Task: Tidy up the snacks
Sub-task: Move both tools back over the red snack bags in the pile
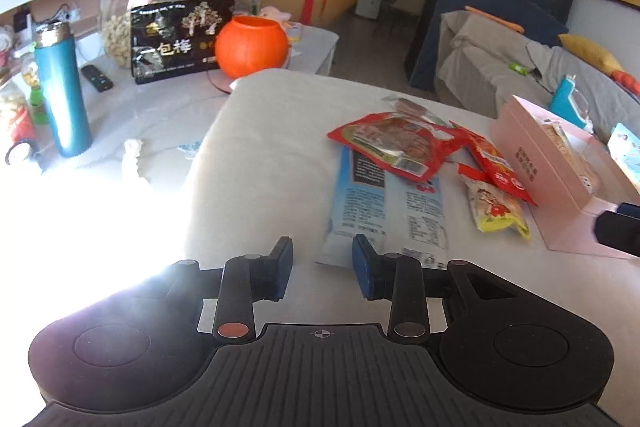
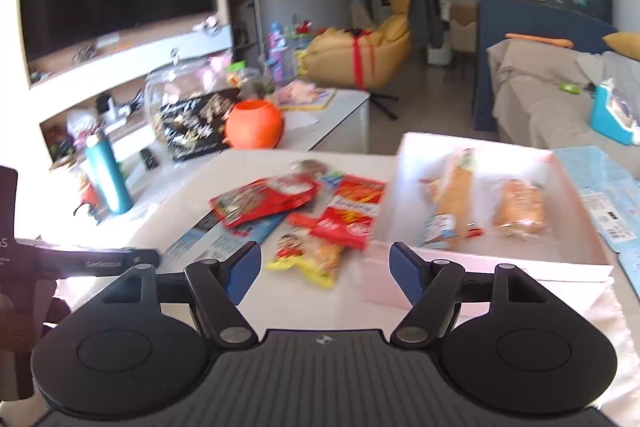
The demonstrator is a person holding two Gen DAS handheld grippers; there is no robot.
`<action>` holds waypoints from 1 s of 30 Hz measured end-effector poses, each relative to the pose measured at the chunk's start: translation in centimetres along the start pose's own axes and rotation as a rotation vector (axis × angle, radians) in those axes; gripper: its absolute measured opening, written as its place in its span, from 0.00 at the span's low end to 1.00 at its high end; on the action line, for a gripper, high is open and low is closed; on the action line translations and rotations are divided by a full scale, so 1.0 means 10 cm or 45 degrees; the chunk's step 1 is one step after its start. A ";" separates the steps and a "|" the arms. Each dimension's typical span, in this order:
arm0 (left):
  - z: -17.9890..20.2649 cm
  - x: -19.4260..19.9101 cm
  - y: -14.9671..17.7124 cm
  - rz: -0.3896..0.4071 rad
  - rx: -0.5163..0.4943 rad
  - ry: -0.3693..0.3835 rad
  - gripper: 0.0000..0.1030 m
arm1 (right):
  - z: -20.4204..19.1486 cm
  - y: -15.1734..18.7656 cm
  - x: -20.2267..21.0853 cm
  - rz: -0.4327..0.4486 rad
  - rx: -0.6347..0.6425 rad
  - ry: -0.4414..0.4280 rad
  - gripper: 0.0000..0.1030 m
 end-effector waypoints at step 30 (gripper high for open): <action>-0.24 0.23 0.33 0.147 0.137 -0.007 0.31 | -0.88 -0.31 -1.33 -0.449 0.065 -0.195 0.73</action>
Point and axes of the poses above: each gripper's, at about its wrist camera, not at the fingertips, and x roughly against the way its jaws point, z to its right, y to its underside, the point moved 9 cm from there along -x, roughly the way its jaws point, and after that the axes turned 14 degrees about -z, right-handed, at the moved point
